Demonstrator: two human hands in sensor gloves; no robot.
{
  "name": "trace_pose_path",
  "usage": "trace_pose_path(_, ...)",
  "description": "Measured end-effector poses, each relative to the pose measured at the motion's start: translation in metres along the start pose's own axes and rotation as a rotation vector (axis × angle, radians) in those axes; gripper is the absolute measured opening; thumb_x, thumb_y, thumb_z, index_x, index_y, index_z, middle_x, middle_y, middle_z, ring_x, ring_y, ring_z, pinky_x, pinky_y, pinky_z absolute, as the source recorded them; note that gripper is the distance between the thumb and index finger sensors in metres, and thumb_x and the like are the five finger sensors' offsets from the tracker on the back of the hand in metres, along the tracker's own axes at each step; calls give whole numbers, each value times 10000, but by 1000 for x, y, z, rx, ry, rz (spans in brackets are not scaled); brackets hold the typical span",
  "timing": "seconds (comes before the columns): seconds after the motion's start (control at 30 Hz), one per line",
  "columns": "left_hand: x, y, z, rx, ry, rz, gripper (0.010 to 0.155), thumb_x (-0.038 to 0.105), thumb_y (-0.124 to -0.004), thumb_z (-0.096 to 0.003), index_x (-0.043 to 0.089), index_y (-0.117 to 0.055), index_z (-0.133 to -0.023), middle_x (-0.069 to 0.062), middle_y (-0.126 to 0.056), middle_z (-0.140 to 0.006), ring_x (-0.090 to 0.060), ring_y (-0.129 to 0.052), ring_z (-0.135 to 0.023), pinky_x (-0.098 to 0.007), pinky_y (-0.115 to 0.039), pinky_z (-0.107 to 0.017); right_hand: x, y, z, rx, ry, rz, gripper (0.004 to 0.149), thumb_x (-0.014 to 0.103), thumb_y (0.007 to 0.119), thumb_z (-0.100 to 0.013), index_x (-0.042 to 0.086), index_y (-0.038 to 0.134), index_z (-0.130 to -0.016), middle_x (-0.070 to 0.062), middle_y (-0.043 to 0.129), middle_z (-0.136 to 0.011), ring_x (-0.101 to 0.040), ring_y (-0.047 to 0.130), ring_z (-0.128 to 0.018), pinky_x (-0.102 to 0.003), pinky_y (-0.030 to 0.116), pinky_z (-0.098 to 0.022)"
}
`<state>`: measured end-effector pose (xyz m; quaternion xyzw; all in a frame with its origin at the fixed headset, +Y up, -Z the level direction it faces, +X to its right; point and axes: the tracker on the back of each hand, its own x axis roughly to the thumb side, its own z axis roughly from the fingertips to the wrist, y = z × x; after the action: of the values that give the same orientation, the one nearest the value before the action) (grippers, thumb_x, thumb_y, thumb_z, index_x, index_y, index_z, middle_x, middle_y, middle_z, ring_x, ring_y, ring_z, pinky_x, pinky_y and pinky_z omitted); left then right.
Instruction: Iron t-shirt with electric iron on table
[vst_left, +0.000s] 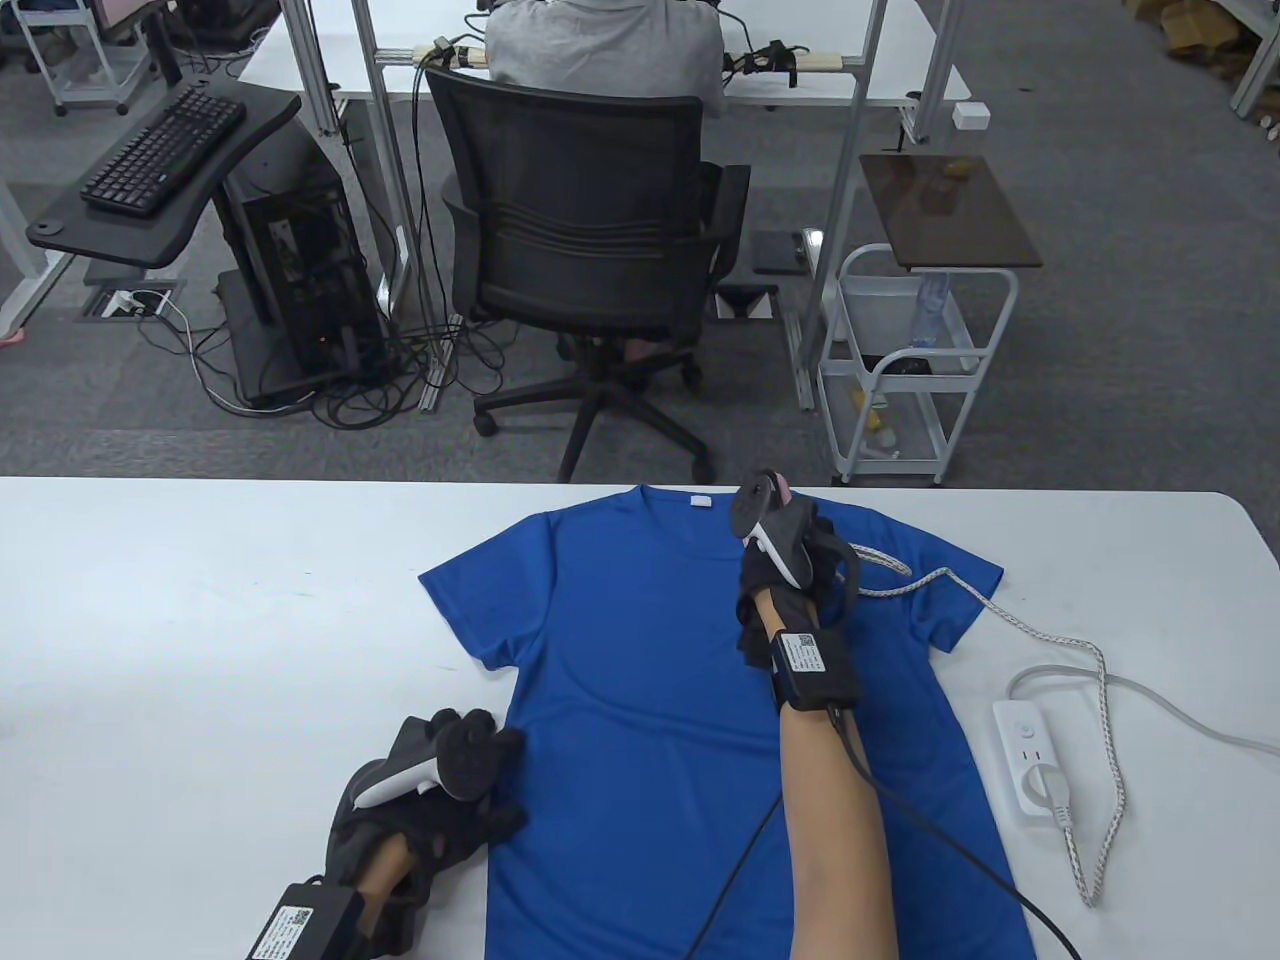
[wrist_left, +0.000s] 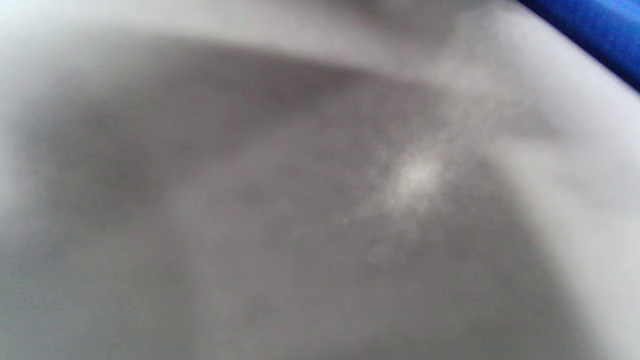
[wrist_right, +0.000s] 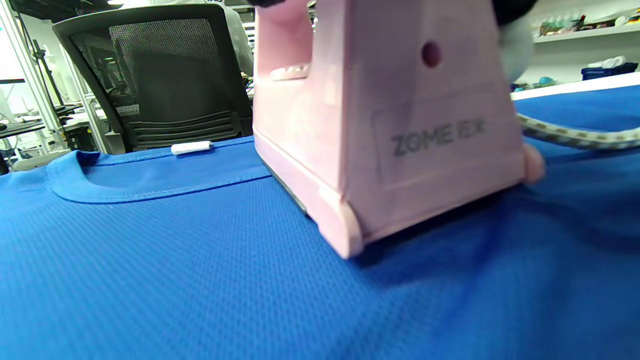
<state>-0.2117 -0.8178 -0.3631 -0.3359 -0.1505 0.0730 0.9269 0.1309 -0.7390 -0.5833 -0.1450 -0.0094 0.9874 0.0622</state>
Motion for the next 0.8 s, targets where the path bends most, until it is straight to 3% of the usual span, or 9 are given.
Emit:
trace_pose_path(0.33,0,0,0,-1,-1,0,806,631,-476,-478,367,40,-1037,-19,163,-1070,-385,165,-975,-596,14,-649,-33,-14,24,41,-106,-36,597,286,628,-534,383,401,-1078,-237,590,-1069,-417,802,-773,-542,712,-549)
trace_pose_path(0.6,0,0,0,-1,-1,-1,806,632,-474,-477,368,41,-1037,-20,164,-1071,-385,166,-976,-596,14,-649,-63,-29,29,155,-120,-153,584,241,678,-514,400,490,-1044,-252,644,-1049,-447,830,-779,-576,726,-546)
trace_pose_path(0.8,0,0,0,0,-1,-2,807,632,-475,-477,367,40,-1038,-21,163,-1072,-387,164,-976,-597,13,-649,-74,-34,25,102,-58,-155,595,220,752,-460,425,584,-993,-227,734,-1010,-414,890,-737,-570,762,-528)
